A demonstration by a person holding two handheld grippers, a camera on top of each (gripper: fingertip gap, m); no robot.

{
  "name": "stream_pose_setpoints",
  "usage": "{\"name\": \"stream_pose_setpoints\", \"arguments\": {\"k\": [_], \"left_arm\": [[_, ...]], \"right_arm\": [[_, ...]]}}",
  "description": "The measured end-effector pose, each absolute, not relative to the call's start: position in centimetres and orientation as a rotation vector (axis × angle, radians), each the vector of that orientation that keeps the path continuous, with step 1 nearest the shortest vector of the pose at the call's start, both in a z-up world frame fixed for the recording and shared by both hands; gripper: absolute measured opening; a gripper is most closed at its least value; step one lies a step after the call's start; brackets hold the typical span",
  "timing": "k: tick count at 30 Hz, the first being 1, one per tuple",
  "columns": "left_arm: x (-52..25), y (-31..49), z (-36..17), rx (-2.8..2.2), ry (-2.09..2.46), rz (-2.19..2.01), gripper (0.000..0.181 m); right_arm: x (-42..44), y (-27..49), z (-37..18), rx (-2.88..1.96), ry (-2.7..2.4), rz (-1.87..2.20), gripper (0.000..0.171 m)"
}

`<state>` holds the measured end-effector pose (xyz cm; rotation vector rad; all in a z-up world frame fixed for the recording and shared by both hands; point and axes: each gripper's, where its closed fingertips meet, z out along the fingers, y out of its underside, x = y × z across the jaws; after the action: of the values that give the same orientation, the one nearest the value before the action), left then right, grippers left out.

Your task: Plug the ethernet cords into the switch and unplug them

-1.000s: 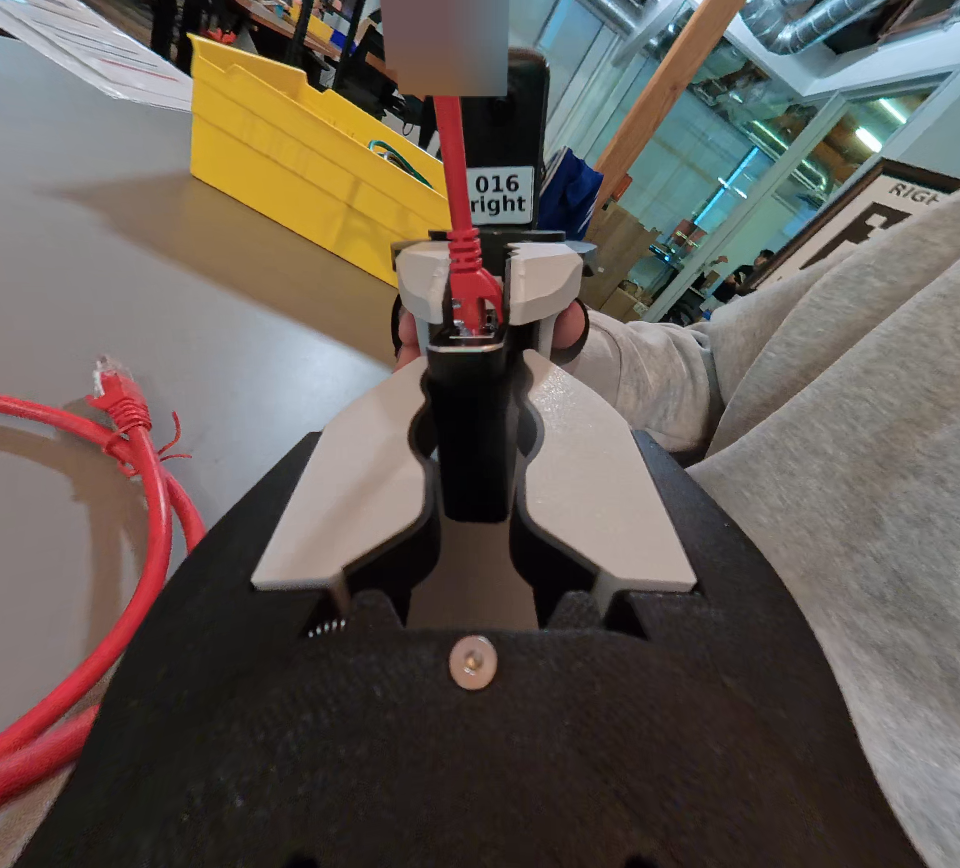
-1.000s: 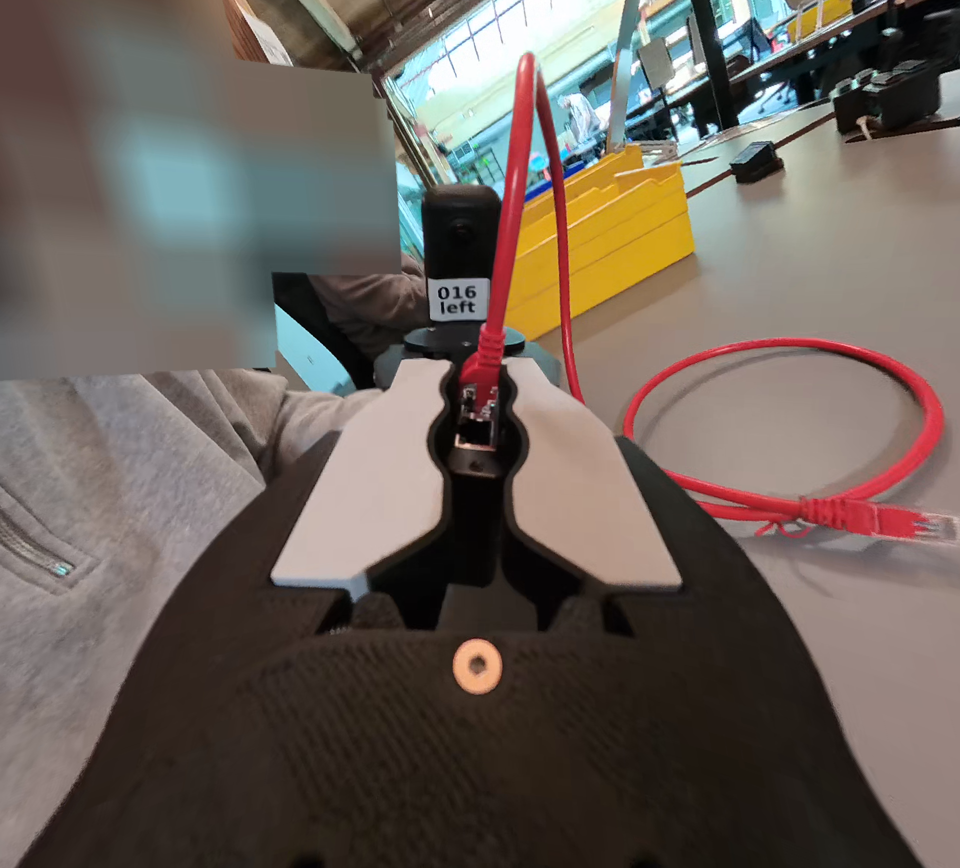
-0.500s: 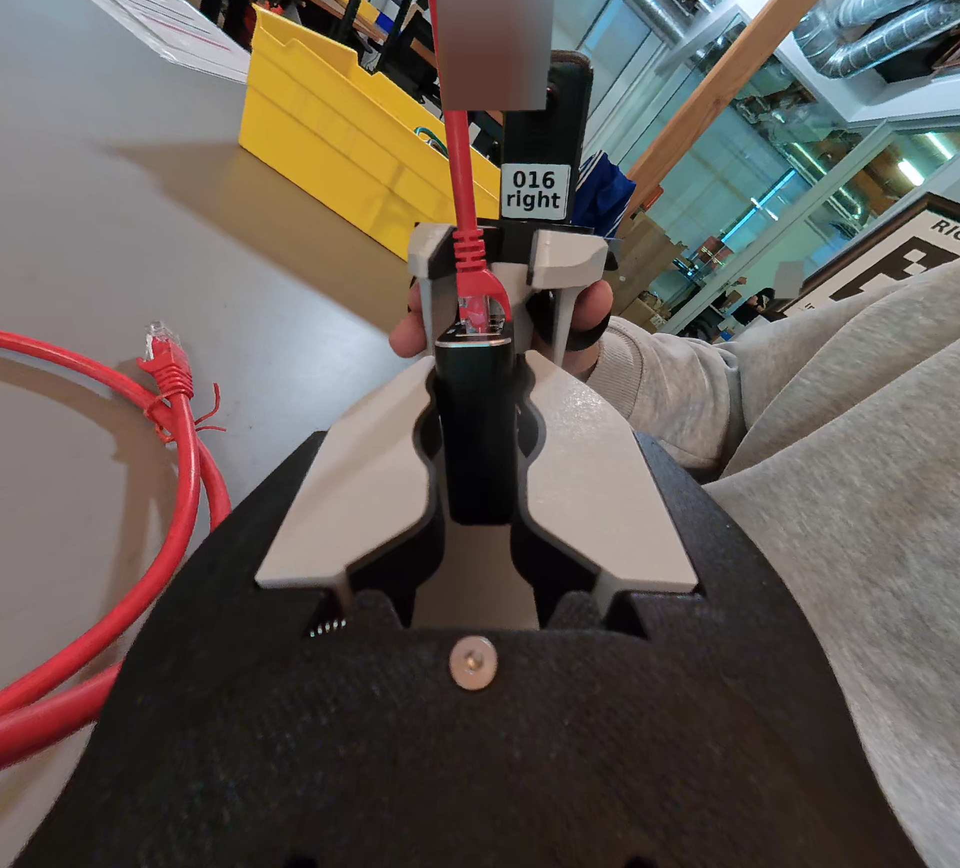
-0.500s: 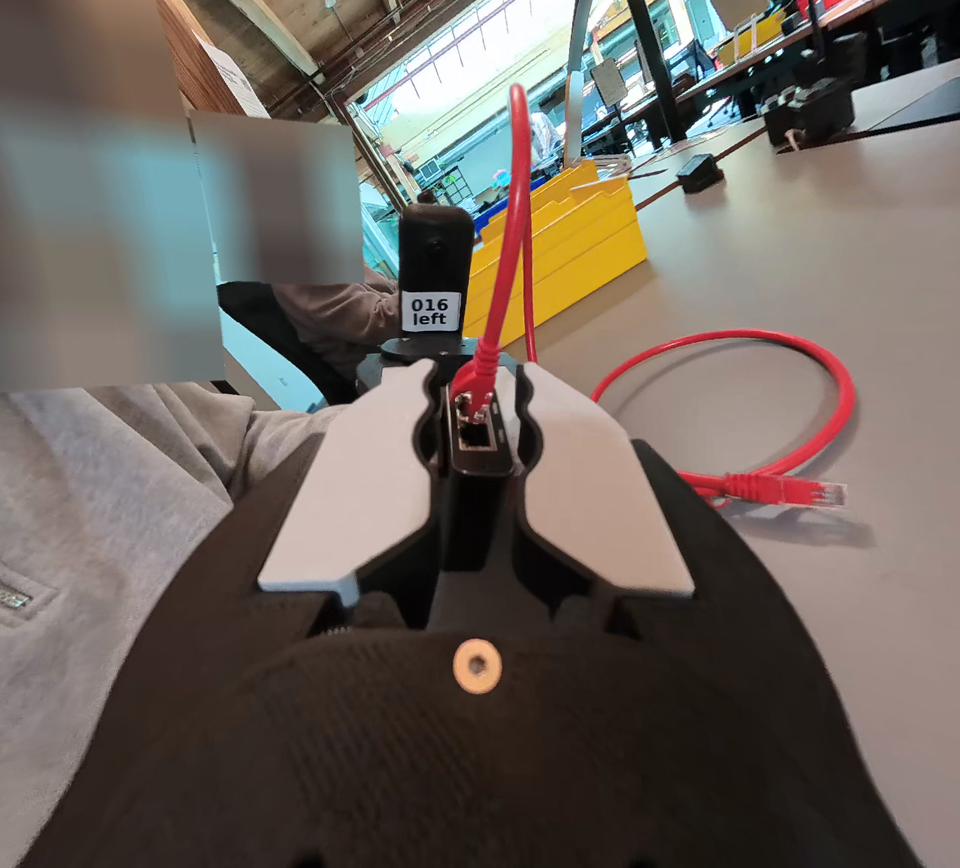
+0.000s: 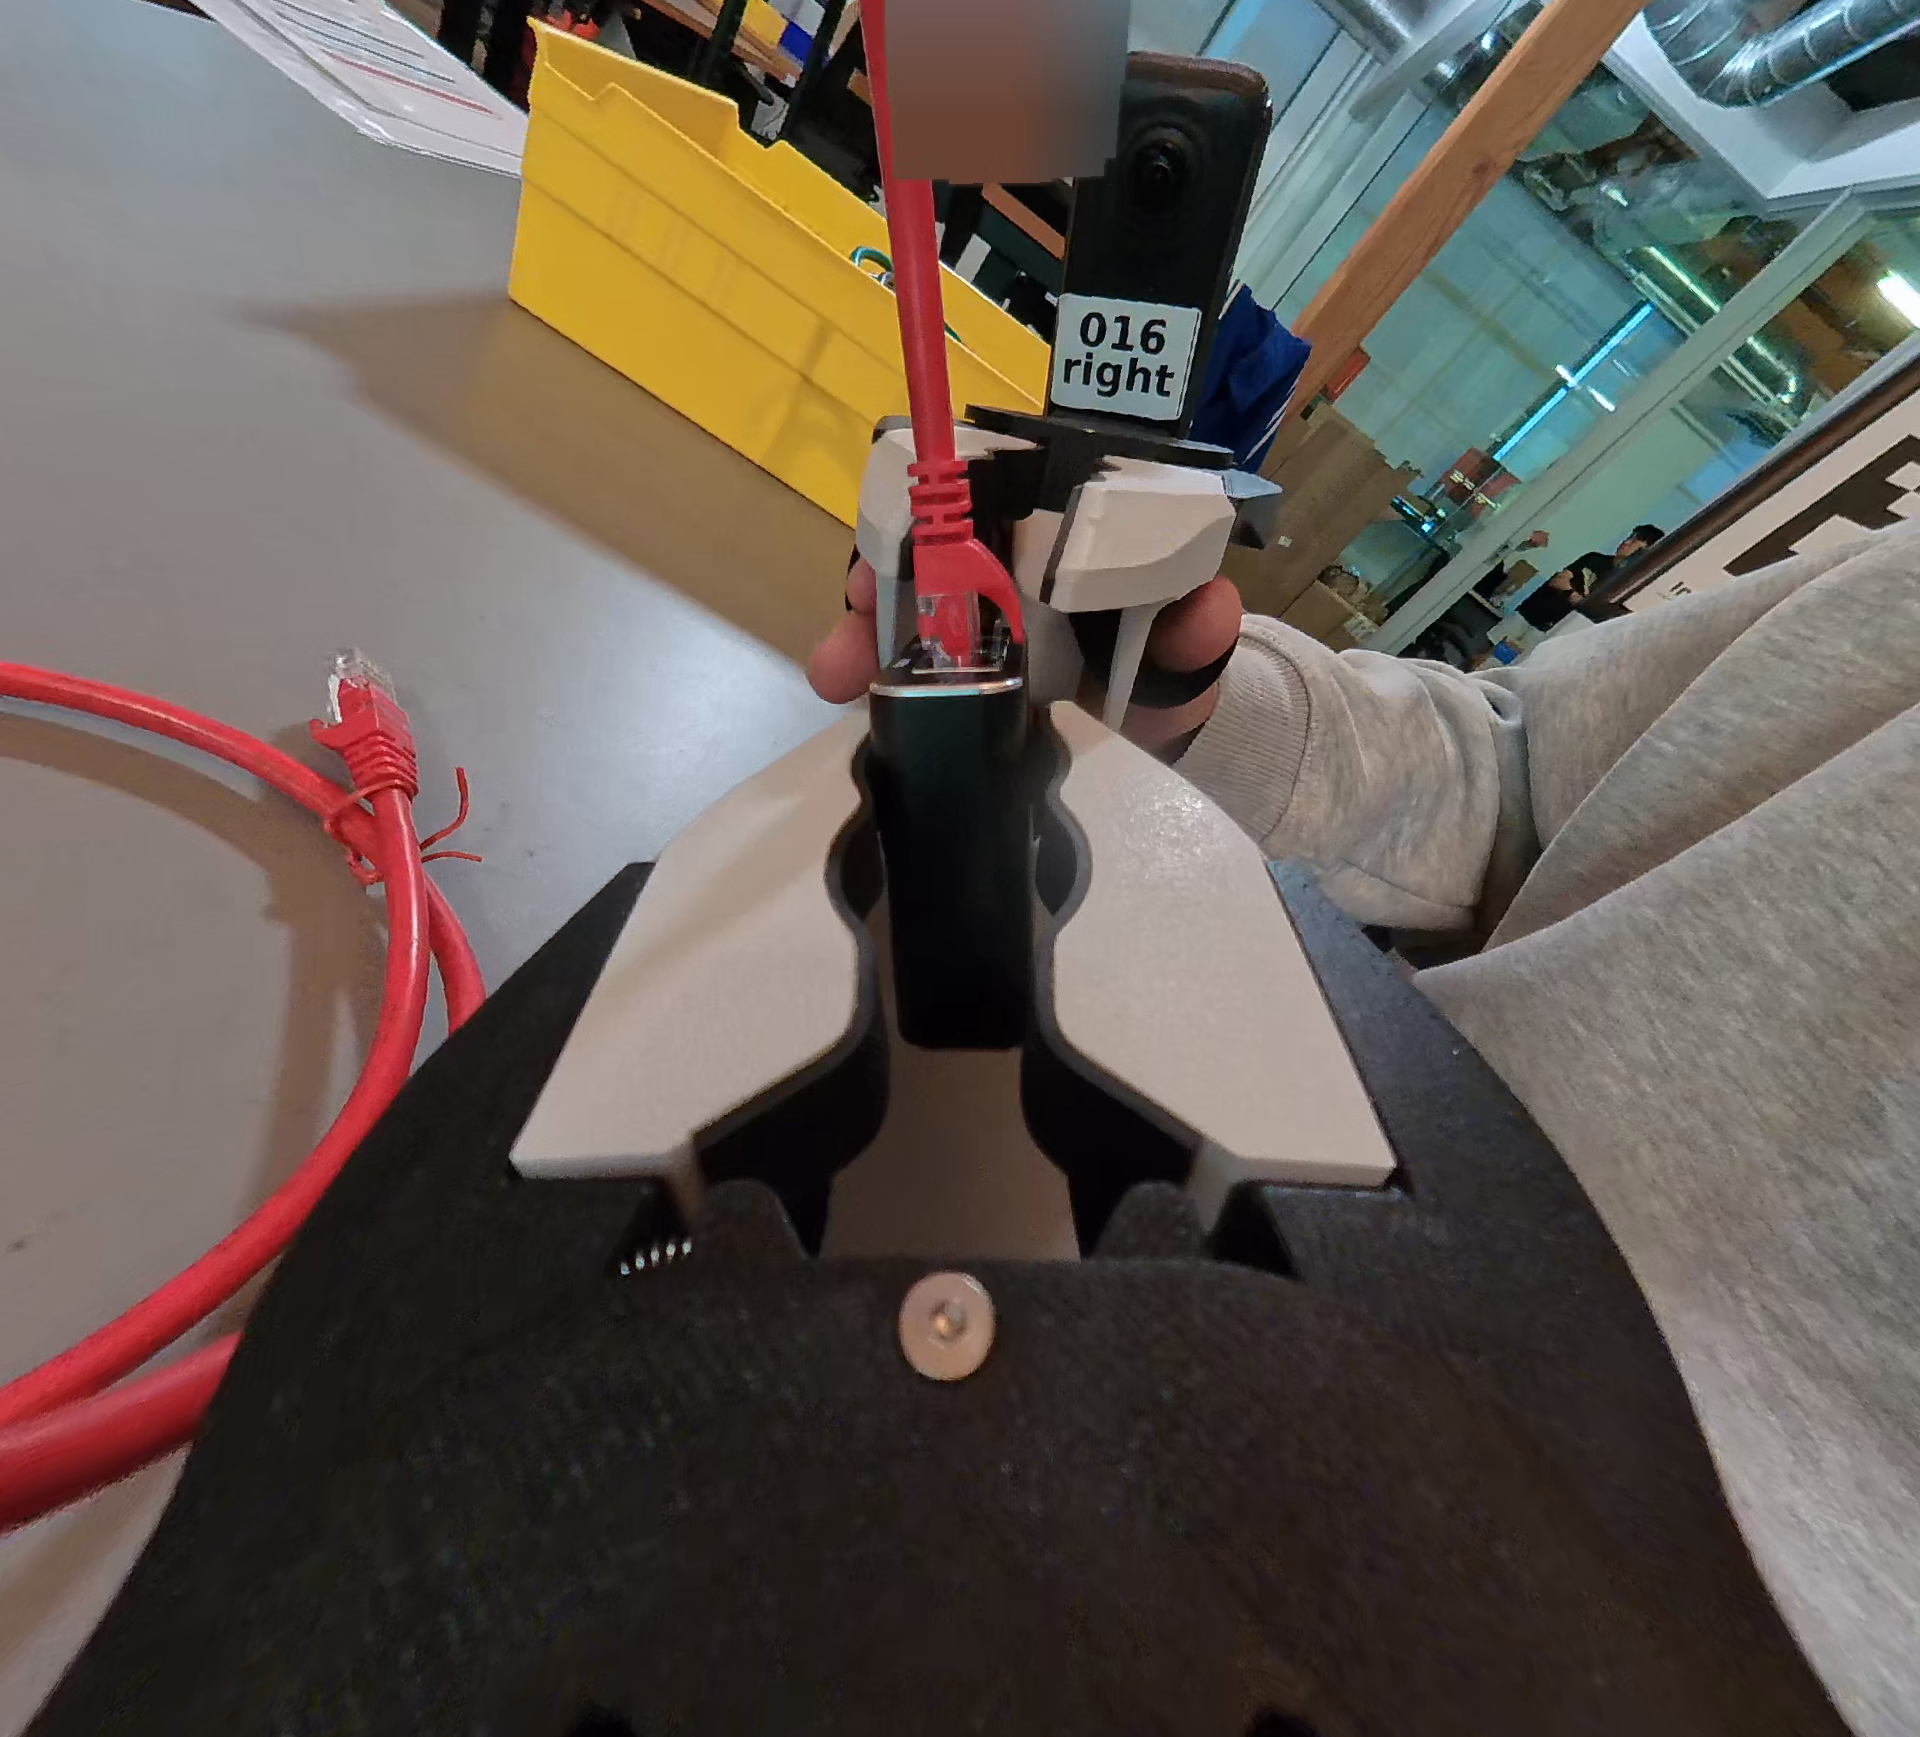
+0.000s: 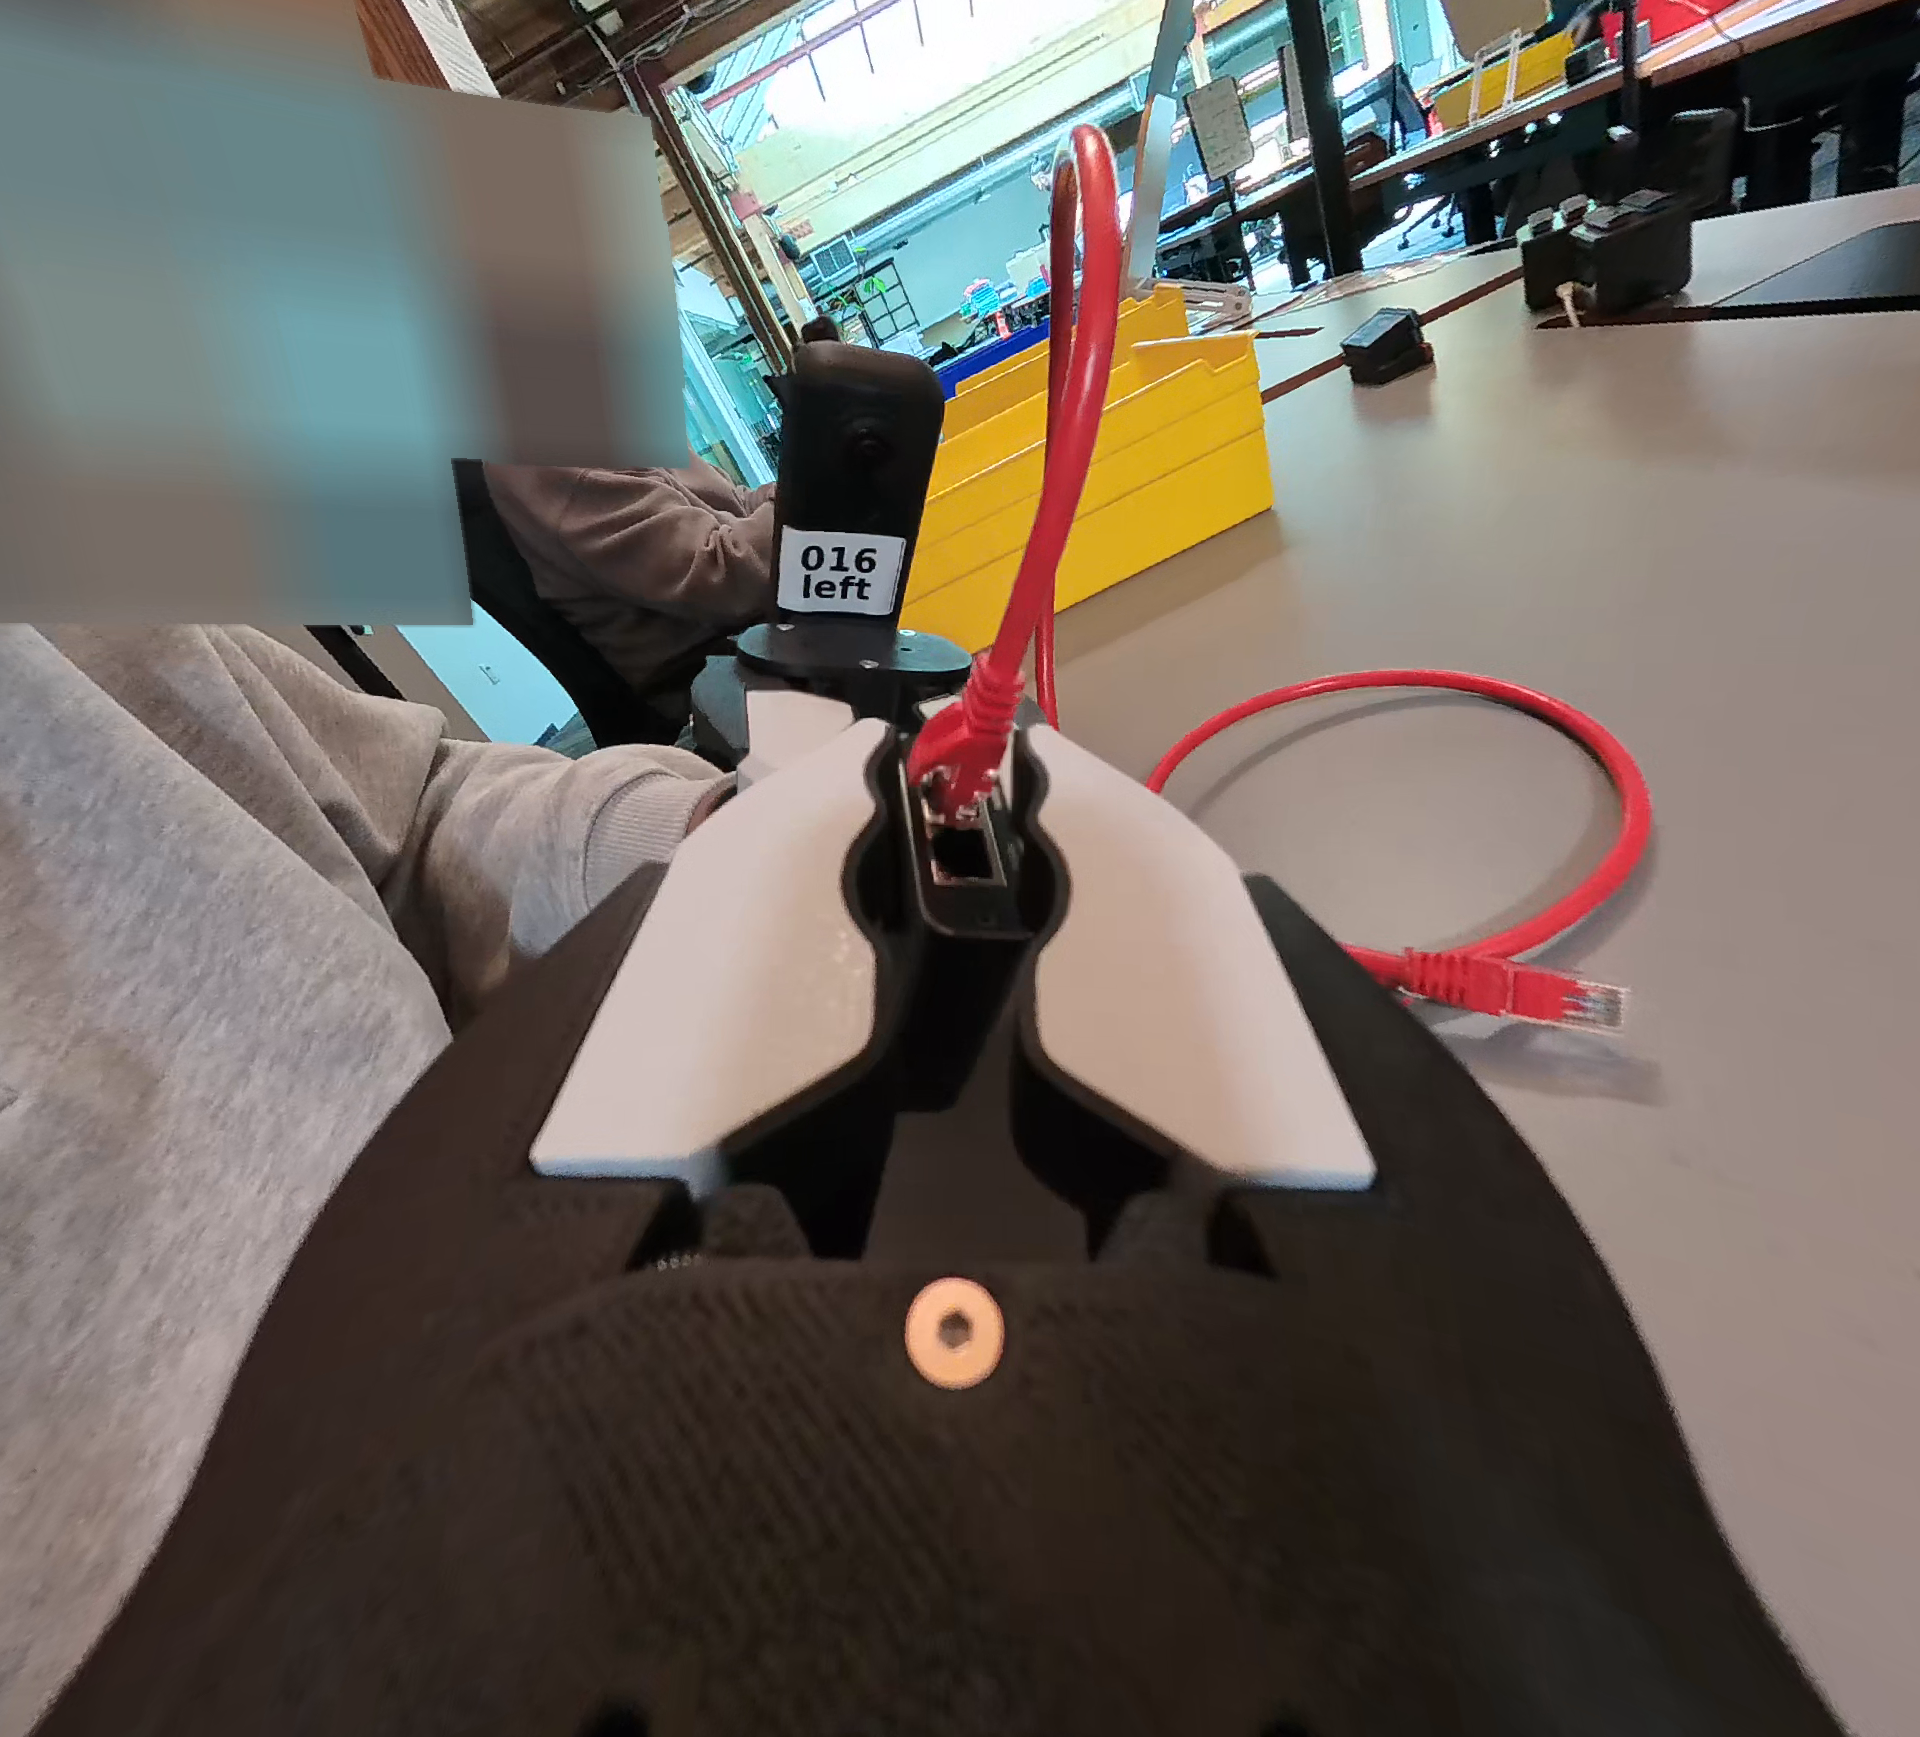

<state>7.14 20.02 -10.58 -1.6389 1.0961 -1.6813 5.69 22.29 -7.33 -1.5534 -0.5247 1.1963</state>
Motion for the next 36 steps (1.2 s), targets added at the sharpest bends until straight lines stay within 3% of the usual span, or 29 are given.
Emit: {"name": "stream_pose_setpoints", "arguments": {"k": [3, 9, 36], "left_arm": [[7.2, 19.6, -10.6, -1.625, 1.127, -1.671, 0.025], [7.3, 19.6, -10.7, -1.628, 1.133, -1.661, 0.025], [7.4, 19.2, -10.5, -1.622, 1.131, -1.726, 0.026]], "right_arm": [[5.5, 22.3, -7.8, -1.580, -0.539, 1.184, 0.027], [5.2, 22.0, -7.7, -1.568, -0.569, 1.171, 0.018], [4.6, 21.7, -7.9, -1.599, -0.566, 1.242, 0.016]]}}
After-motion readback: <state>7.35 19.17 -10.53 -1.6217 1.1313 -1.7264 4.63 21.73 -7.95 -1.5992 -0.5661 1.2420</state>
